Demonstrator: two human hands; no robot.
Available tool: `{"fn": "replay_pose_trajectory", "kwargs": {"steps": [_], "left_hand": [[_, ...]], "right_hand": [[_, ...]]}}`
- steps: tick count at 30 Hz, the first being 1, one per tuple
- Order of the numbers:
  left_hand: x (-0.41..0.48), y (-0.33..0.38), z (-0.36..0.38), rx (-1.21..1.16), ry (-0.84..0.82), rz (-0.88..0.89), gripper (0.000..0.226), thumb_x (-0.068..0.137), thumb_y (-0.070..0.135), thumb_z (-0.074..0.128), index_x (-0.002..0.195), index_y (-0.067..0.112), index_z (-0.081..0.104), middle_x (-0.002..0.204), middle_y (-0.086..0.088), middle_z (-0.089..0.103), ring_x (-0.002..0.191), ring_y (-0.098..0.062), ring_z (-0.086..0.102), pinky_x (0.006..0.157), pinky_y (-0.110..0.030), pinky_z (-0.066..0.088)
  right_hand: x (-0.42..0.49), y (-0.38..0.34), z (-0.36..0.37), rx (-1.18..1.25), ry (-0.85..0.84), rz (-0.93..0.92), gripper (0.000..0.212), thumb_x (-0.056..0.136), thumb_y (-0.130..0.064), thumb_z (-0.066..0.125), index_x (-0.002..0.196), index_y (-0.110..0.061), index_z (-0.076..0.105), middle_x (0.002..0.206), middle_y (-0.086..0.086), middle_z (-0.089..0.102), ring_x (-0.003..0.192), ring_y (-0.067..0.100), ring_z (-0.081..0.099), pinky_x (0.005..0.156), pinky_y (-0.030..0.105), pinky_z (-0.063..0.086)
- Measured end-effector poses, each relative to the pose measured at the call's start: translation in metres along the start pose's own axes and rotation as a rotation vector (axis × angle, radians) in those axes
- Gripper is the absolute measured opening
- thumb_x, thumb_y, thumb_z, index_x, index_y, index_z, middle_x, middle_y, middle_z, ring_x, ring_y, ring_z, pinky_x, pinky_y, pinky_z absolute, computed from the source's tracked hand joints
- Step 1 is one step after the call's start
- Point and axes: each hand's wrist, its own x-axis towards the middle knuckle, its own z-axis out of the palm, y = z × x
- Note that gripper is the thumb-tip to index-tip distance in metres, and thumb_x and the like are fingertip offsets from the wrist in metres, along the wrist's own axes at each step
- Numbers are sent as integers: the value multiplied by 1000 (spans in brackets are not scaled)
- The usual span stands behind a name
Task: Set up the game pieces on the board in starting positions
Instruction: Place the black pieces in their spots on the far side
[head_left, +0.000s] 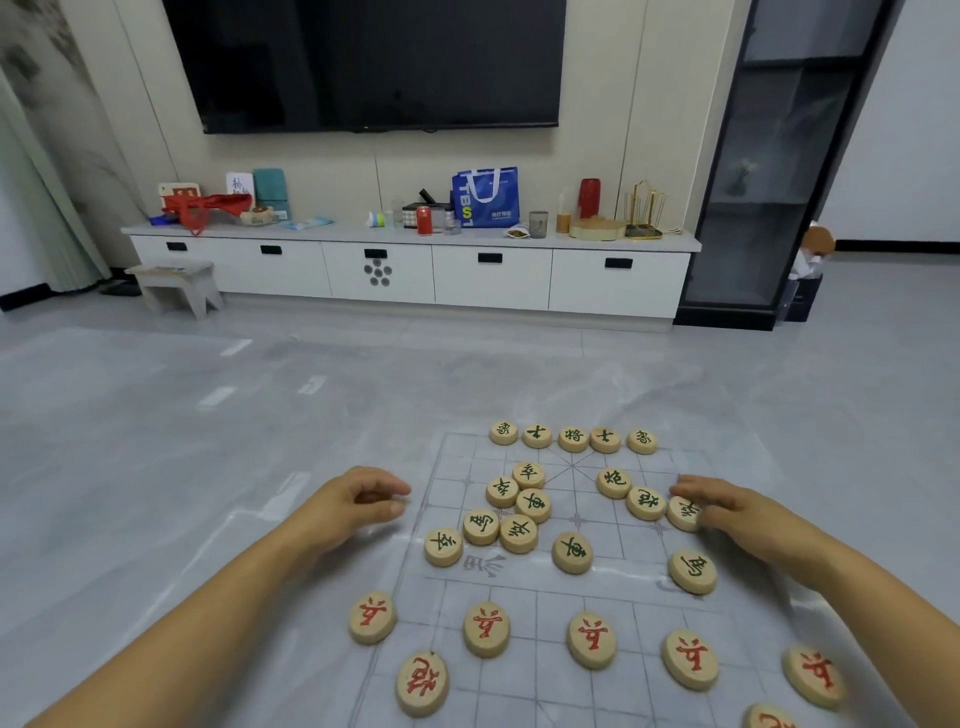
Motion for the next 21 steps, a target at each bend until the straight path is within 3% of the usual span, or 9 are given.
{"fn": "replay_pose_trajectory", "kwargs": {"steps": [2, 7, 10, 12, 16, 21], "left_hand": [[-8, 0, 6, 70, -36, 62, 20, 81, 12, 68, 98, 22, 68, 113, 15, 49, 105, -1, 50, 87, -9, 35], [-13, 5, 13, 239, -94, 104, 26, 74, 27, 75, 94, 39, 65, 121, 11, 48, 120, -9, 34, 106, -23, 25], [-17, 7, 15, 303, -103, 103, 31, 73, 26, 76, 99, 37, 63, 123, 10, 44, 118, -7, 28, 101, -19, 20], [-17, 8, 17, 363, -98, 121, 33, 73, 27, 76, 102, 38, 62, 121, 11, 41, 116, -6, 25, 99, -18, 19], [-20, 10, 18, 367, -106, 131, 39, 73, 30, 76, 105, 43, 59, 120, 13, 38, 116, -5, 24, 100, -19, 18], [-20, 9, 18, 406, -143, 140, 39, 70, 35, 77, 101, 47, 55, 123, 13, 34, 120, -6, 20, 108, -24, 19]], "right_hand": [[-7, 0, 2, 0, 4, 4, 40, 93, -7, 46, 132, -17, 48, 147, -6, 35, 130, 11, 35, 100, 20, 23], [-19, 1, 4, -5, 2, 44, 42, 90, -15, 57, 131, -22, 48, 144, -5, 40, 124, 16, 43, 105, 29, 33], [-25, 0, 6, 9, 42, 53, 35, 85, -17, 64, 119, -20, 53, 137, -5, 45, 112, 14, 46, 97, 27, 35], [-27, 0, 8, 37, 36, 58, 33, 84, -18, 66, 114, -19, 54, 140, -5, 42, 113, 12, 45, 99, 28, 35], [-29, -1, 4, 141, 30, 96, 34, 88, -20, 60, 121, -17, 55, 142, -3, 44, 123, 17, 43, 106, 31, 29], [-30, -4, 1, 174, -7, 116, 40, 89, -20, 58, 128, -20, 51, 142, 0, 43, 123, 17, 40, 105, 29, 27]]}}
